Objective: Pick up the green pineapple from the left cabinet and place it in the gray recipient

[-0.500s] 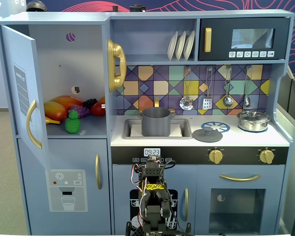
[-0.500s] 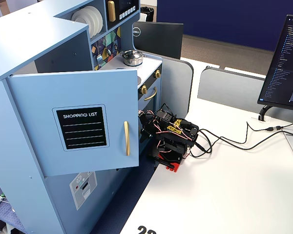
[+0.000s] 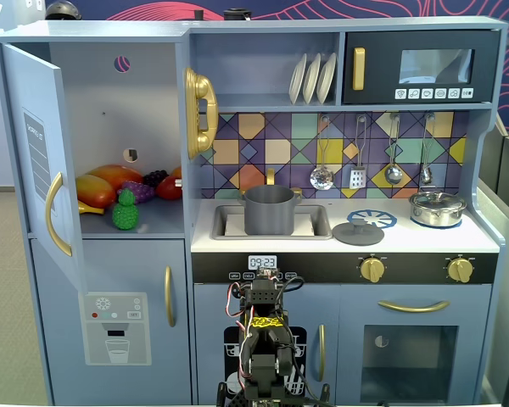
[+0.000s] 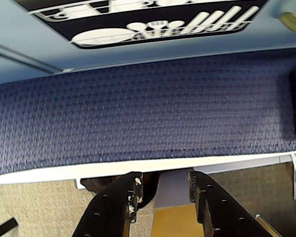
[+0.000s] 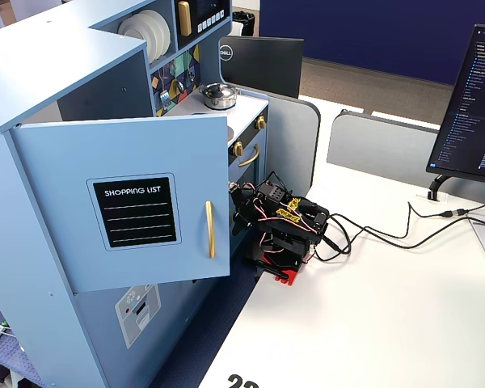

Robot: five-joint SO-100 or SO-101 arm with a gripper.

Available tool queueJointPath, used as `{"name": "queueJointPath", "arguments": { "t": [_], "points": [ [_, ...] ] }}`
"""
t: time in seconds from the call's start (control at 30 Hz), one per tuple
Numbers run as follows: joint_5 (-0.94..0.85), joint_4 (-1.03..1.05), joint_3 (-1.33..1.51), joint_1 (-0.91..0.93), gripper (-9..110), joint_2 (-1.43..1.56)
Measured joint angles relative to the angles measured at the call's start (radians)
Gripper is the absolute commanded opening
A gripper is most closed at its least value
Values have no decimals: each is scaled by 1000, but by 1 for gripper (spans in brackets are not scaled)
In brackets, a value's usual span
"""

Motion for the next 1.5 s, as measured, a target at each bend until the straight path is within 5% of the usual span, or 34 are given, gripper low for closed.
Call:
{"name": "queueJointPath", "arguments": {
  "t": [0.27,0.57,1.2,1.5],
  "points": [
    [-6,-110,-6,-233,2,-8],
    [43,-1017,-229,-795,23,-212],
    [-20,-1355,-704,-767,45,-756],
    [-28,-1436,-887,-764,45,-1014]
  ]
}}
